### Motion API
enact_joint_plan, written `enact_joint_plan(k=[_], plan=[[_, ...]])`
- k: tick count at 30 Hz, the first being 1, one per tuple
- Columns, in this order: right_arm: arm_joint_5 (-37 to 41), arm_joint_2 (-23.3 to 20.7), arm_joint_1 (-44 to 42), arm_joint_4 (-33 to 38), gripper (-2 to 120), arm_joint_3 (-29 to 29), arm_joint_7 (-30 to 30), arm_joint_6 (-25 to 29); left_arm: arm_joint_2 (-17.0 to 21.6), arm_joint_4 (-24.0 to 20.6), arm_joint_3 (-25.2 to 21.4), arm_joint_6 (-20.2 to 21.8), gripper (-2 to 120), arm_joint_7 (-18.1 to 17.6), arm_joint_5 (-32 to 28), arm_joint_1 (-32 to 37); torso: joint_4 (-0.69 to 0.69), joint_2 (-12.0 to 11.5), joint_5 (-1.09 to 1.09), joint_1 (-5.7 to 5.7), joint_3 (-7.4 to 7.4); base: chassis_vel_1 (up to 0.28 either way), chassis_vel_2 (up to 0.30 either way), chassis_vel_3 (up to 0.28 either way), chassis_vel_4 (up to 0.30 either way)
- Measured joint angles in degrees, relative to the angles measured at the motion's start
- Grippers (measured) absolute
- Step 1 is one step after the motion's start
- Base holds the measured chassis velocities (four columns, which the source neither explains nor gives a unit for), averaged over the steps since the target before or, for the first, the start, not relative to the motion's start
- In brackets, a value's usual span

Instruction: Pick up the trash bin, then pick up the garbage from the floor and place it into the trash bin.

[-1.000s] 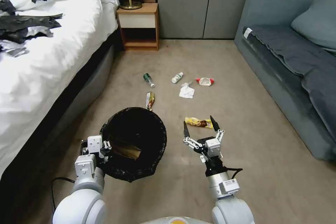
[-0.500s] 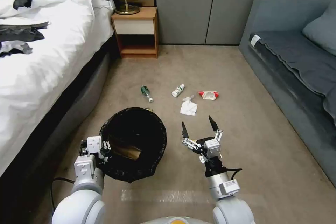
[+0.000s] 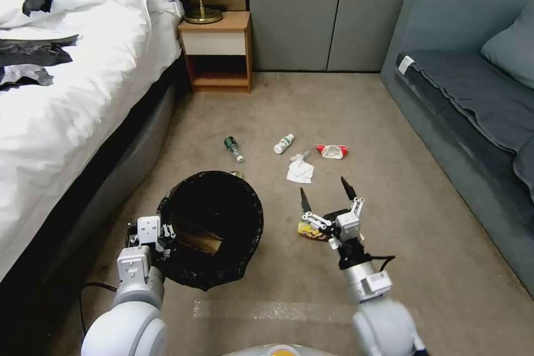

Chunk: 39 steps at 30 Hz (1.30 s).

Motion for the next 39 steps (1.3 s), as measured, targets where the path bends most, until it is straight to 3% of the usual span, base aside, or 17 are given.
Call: enact_joint_plan(k=[3, 5, 7, 12, 13, 16, 17, 20, 28, 39], plan=[[0.6, -1.7, 1.6, -2.2, 100, 0.4, -2.6, -0.1, 0.0, 0.1, 0.0, 0.0, 0, 0.0, 0.0, 0.1, 0.00, 0.0, 0.01, 0.00, 0.00, 0.000, 0.000, 0.000, 0.000], [1.3, -5.5, 5.8, -8.3, 100, 0.7, -7.8, -0.3, -0.2, 0.3, -0.1, 0.0, 0, 0.0, 0.1, 0.2, 0.01, 0.0, 0.00, 0.00, 0.00, 0.000, 0.000, 0.000, 0.000], [1.5, -6.7, 7.3, -10.7, 100, 0.5, -9.2, -0.3, -0.3, 0.4, -0.1, 0.0, 0, 0.0, 0.1, 0.2, 0.01, 0.0, 0.01, 0.00, 0.00, 0.000, 0.000, 0.000, 0.000], [1.6, -11.9, 17.0, -26.7, 100, -1.8, -19.2, 0.6, -0.5, 0.9, -0.6, 0.0, 0, 0.0, 0.2, 0.6, 0.01, 0.0, 0.01, 0.00, 0.00, 0.000, 0.000, 0.000, 0.000], [1.6, -11.9, 17.0, -26.7, 100, -1.8, -19.2, 0.6, -0.5, 0.9, -0.6, 0.0, 0, 0.0, 0.2, 0.6, 0.01, 0.0, 0.01, 0.00, 0.00, 0.000, 0.000, 0.000, 0.000], [-1.7, -12.8, 21.2, -35.2, 100, -2.9, -26.5, 2.4, -0.5, 0.9, -1.0, 0.1, 0, 0.0, 0.2, 1.0, 0.01, 0.0, -0.01, 0.00, 0.00, 0.000, 0.000, 0.000, 0.000], [-1.7, -12.8, 21.2, -35.2, 100, -2.9, -26.5, 2.4, -0.5, 0.9, -1.0, 0.1, 0, 0.0, 0.2, 1.0, 0.01, 0.0, -0.01, 0.00, 0.00, 0.000, 0.000, 0.000, 0.000], [-8.8, -11.0, 25.9, -46.4, 100, -3.1, -32.2, 6.3, -0.8, 1.0, -1.1, 0.1, 0, 0.0, 0.6, 1.2, -0.01, 0.0, -0.01, 0.00, 0.00, 0.000, 0.000, 0.000, 0.000], [-14.9, -6.4, 32.2, -60.9, 100, -2.4, -35.4, 10.7, -1.4, 1.1, -0.8, 0.1, 0, -0.1, 1.7, 1.9, 0.01, 0.0, 0.00, 0.00, 0.01, 0.000, 0.000, 0.000, 0.000], [-17.1, -3.8, 37.5, -70.5, 100, -1.7, -34.1, 11.7, -2.5, 0.6, -0.7, 0.0, 0, -0.1, 2.4, 2.7, 0.00, 0.0, -0.01, 0.00, 0.00, 0.000, 0.000, 0.000, 0.000]])
